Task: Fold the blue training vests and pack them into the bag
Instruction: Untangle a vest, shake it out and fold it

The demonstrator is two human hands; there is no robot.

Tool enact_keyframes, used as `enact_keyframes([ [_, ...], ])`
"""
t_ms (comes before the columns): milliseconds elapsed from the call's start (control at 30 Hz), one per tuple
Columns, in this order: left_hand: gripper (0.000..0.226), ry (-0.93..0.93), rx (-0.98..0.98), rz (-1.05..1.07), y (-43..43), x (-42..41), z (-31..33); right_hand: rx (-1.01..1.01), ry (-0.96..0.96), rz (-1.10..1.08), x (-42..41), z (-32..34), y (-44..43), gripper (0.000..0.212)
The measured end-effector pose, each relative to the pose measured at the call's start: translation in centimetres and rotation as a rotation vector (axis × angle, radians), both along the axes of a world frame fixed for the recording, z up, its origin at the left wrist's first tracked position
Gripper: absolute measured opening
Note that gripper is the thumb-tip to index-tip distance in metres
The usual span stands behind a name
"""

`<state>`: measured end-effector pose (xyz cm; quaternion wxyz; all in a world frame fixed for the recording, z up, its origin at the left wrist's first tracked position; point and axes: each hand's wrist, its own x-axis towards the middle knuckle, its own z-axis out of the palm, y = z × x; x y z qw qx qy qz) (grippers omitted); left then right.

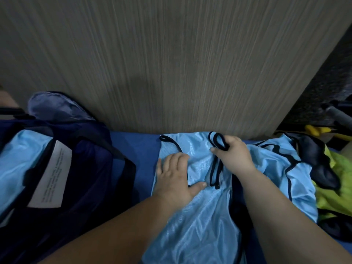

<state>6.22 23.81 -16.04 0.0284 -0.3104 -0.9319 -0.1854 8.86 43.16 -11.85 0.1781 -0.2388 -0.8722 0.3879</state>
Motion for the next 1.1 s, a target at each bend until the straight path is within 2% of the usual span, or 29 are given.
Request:
enact_keyframes([
  [133,0.106,-0.139,0.174,0.182,-0.6,-0.4,0.7,-0.257,0.117,0.072,1.3,1.0,-0.1,0.016],
  [300,0.112,-0.442,0.640,0.253,-1.3,-2.1,3.0,-0.454,0.200,0.241,2.8,2.6,-1.1,0.021],
  [367,0.110,-0.368,0.571,0.175,-1.3,-3.5,4.5,-0.472,0.197,0.298,3.2,3.0,-1.7,0.021],
  [433,0.112,-0.277,0.345,0.014,-1.0,-4.9,6.2,-0.472,0.194,0.351,3.6,3.3,-2.3,0.019],
  [500,0.104,-0.284,0.133,-0.141,-0.6,-5.9,7.9,-0.450,0.176,0.379,3.8,3.4,-2.9,0.019],
  [533,0.087,-0.287,0.052,-0.202,-0.2,-6.1,8.6,-0.446,0.174,0.391,3.9,3.5,-3.0,0.019],
  [600,0.035,-0.280,-0.056,-0.263,0.3,-6.4,9.8,-0.448,0.189,0.402,4.1,3.5,-3.2,0.019],
  [633,0.024,-0.297,-0.061,-0.283,0.4,-6.5,10.3,-0.451,0.193,0.399,4.2,3.5,-3.2,0.020],
  [700,0.023,-0.390,0.034,-0.306,0.4,-6.6,10.9,-0.482,0.174,0.406,4.4,3.4,-2.7,0.030],
  [767,0.020,-0.454,0.140,-0.301,0.4,-6.6,11.4,-0.485,0.067,0.443,4.6,2.9,-2.0,0.059],
  [833,0.022,-0.422,0.122,-0.292,0.4,-6.6,11.8,-0.334,-0.158,0.470,4.6,2.2,-1.4,0.090],
  [900,0.023,-0.363,0.082,-0.286,0.6,-6.9,12.0,-0.145,-0.332,0.433,4.3,1.4,-1.3,0.099],
  [1000,0.020,-0.253,0.054,-0.264,0.9,-7.0,12.8,0.058,-0.345,0.265,3.9,1.3,-1.5,0.080],
  [1100,0.026,-0.127,0.043,-0.237,1.1,-6.9,13.8,0.442,-0.254,0.014,3.7,1.9,-1.8,0.070],
])
